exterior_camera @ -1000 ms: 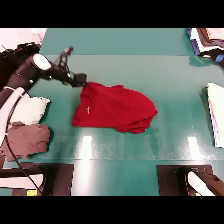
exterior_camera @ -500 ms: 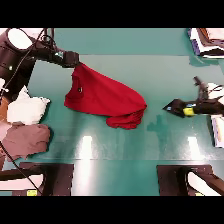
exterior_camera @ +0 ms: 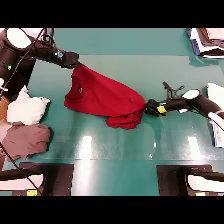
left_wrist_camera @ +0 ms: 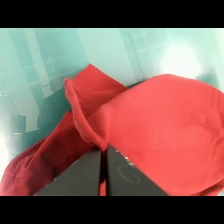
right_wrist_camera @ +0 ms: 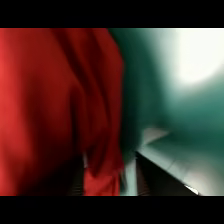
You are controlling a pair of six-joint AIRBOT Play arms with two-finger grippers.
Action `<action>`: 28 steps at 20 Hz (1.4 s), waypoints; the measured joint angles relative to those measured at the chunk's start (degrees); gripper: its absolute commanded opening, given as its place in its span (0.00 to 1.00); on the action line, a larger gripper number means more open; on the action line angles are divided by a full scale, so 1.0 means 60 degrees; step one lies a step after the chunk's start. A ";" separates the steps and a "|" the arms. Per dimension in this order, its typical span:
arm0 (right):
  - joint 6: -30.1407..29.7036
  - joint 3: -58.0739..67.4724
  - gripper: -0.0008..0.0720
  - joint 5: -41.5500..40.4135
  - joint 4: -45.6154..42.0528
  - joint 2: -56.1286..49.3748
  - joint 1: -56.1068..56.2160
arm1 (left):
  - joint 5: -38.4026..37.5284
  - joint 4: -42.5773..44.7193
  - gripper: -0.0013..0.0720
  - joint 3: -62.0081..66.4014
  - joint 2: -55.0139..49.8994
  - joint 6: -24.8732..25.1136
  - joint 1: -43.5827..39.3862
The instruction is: Fold the shirts.
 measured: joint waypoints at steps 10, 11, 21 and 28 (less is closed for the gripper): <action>0.0215 0.2302 0.03 0.0401 -0.1231 0.0630 -0.0393 | 0.0255 0.0364 0.05 0.0091 0.1355 0.0015 0.0000; 0.0280 0.2714 0.03 0.0463 -0.1534 0.1086 -0.0616 | 0.0401 0.0408 0.05 0.0193 0.1752 0.0015 0.0000; 0.0488 0.6495 0.03 0.1089 -0.3450 0.5195 -0.1694 | 0.0860 -0.0055 0.05 0.2809 0.4921 0.0007 0.0000; 0.0688 0.8145 0.03 0.1166 -0.4674 0.6240 -0.1756 | 0.0871 -0.0816 0.05 0.4131 0.5322 0.0004 -0.0004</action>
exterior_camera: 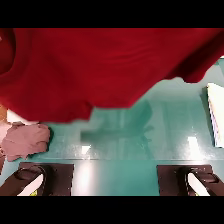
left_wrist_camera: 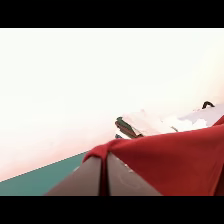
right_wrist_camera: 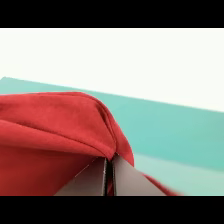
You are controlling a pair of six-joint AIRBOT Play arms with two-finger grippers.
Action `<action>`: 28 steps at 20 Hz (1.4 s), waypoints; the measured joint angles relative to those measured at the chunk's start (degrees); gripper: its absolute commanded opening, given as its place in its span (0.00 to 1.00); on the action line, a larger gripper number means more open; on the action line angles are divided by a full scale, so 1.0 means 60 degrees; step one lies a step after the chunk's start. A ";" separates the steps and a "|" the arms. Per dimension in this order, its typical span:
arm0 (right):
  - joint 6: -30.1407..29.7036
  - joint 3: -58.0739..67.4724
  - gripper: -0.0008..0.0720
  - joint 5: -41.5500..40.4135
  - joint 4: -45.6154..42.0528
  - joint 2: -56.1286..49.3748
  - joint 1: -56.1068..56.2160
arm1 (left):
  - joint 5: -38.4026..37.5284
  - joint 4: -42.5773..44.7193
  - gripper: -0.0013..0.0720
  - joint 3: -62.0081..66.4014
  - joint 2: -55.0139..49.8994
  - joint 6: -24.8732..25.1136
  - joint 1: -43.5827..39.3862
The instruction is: Fold the shirts.
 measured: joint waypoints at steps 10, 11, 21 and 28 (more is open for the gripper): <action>0.0539 0.1064 0.03 0.1723 -0.0288 -0.3508 0.0317 | -0.0178 0.1894 0.05 -0.3687 -0.1453 -0.0452 0.0000; 0.0568 0.0790 0.03 0.1829 -0.0321 -0.4065 0.0463 | -0.0127 0.1996 0.05 -0.4226 -0.1854 -0.0477 0.0000; 0.0612 -0.0277 0.57 0.0608 0.0131 -0.8338 0.1206 | 0.2102 0.2565 0.79 -0.6131 -0.5923 -0.0758 0.0011; 0.0495 0.0084 0.57 0.1636 0.0506 -0.8083 0.0743 | -0.0710 0.2659 0.79 -0.6269 -0.5570 -0.0812 0.0736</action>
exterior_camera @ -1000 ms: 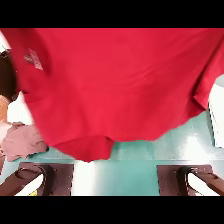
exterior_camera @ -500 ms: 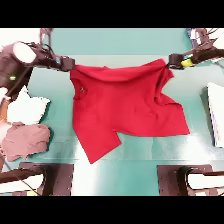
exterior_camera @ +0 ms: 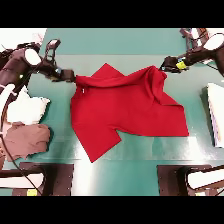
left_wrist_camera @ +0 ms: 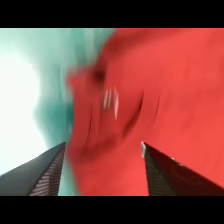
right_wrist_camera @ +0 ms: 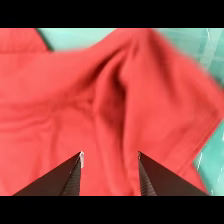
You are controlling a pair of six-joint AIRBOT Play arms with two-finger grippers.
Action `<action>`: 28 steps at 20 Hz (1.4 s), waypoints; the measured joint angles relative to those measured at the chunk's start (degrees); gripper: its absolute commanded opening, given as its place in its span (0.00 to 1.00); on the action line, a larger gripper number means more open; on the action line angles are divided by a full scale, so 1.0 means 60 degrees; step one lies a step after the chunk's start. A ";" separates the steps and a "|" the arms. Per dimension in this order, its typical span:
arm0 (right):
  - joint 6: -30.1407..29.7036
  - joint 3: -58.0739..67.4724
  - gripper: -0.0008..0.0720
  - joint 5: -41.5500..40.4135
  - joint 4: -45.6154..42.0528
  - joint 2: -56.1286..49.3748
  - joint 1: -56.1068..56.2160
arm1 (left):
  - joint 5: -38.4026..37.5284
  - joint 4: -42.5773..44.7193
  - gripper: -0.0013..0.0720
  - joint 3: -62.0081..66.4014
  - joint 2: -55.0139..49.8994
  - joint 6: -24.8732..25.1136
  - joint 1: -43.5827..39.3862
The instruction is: Fold the shirts.
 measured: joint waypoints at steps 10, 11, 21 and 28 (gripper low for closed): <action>-0.0299 -0.4069 0.57 -0.0113 0.0073 0.3628 -0.0794 | -0.0266 -0.1151 0.79 -0.6124 0.3355 -0.0361 0.0208; -0.0306 -0.4364 0.57 -0.0204 0.0062 0.3916 -0.0805 | -0.0073 -0.1351 0.79 -0.6492 0.3461 -0.0375 0.0208; -0.0310 -0.5832 0.57 -0.0266 0.0051 0.5621 -0.1308 | 0.1734 -0.3158 0.05 -0.7690 0.3716 0.0000 -0.0117; -0.0306 -0.8939 0.82 0.0590 -0.0382 0.7016 -0.4841 | 0.1596 -0.3300 0.05 -0.6849 0.3723 0.0189 -0.0186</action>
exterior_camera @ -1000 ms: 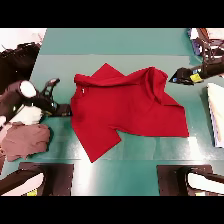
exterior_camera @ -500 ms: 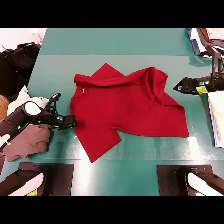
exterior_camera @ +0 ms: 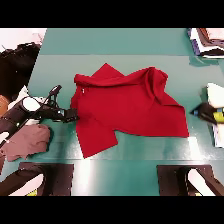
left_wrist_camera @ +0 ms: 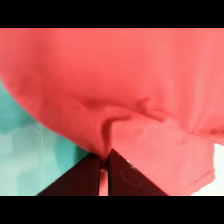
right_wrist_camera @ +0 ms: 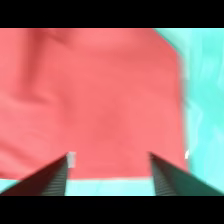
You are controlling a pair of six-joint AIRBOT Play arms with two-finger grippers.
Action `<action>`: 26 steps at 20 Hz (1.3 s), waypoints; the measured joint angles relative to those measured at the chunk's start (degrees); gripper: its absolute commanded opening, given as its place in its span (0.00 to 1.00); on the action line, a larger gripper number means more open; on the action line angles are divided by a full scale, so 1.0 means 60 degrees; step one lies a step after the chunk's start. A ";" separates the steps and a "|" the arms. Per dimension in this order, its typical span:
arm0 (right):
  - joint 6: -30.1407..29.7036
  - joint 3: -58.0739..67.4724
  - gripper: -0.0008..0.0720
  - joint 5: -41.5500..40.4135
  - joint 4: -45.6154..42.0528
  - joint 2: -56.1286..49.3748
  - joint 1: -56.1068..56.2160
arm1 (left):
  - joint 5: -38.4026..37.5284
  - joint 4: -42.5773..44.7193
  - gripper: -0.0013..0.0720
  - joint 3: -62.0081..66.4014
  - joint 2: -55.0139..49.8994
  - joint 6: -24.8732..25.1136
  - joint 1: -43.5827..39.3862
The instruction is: Fold the shirts.
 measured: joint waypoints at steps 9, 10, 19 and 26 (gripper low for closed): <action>-0.0259 -0.3238 0.60 -0.0379 0.0729 -0.0393 -0.3049 | -0.0146 -0.0018 0.05 0.0372 0.0000 0.0109 -0.0007; -0.0270 -0.3260 0.59 -0.0466 0.0892 -0.0554 -0.2947 | -0.0149 -0.0022 0.05 0.0379 0.0000 0.0113 -0.0007; -0.0342 -0.2014 0.04 -0.1734 0.1035 -0.1526 -0.0612 | -0.0044 0.0193 0.05 0.0594 0.0448 -0.0066 -0.0015; -0.0368 0.1588 0.03 -0.1679 0.1133 0.0331 0.0969 | -0.0933 0.1071 0.05 0.4182 0.2186 -0.0583 -0.0011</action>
